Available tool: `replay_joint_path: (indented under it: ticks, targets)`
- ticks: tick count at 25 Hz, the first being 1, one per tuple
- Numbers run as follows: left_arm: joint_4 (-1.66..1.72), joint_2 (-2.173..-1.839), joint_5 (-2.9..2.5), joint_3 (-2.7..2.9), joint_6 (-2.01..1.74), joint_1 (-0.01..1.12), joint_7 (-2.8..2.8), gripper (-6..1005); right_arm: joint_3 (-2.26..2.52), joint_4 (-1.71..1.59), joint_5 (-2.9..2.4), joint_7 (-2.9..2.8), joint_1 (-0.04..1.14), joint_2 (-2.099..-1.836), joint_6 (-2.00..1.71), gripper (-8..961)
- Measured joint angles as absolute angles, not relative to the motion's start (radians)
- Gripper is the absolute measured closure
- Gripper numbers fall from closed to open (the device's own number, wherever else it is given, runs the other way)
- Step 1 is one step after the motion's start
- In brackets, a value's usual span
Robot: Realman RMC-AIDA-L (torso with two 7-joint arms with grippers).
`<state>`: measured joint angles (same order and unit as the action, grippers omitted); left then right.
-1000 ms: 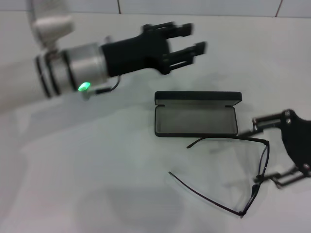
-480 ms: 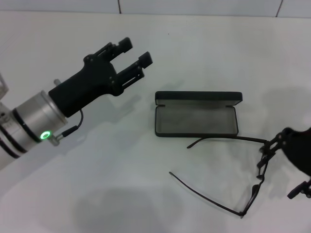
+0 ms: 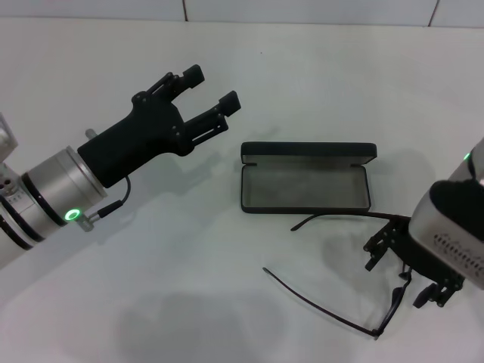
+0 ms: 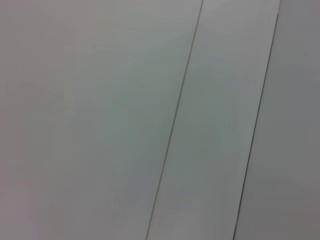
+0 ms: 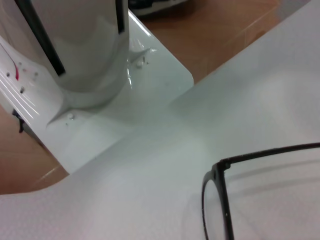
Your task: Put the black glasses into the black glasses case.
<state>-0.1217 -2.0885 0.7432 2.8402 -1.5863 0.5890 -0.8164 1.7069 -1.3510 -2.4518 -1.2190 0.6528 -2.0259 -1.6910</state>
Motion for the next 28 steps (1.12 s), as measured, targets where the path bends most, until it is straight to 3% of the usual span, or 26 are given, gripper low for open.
replay_joint_path:
  ticks: [10,22,28]
  targets:
    - [-0.120,-2.090,0.735,2.841,-1.561,0.592,-0.814,157,1.755,-1.330,-2.453,-1.222,0.656,-2.028,-1.656,289]
    - [-0.104,-2.091,0.734,2.841,-1.537,0.599,-0.811,159,1.734,-1.305,-2.448,-1.235,0.660,-2.028,-1.646,759]
    - [-0.096,-2.090,0.732,2.841,-1.545,0.600,-0.808,160,1.579,-1.310,-2.357,-1.223,0.653,-2.023,-1.724,808]
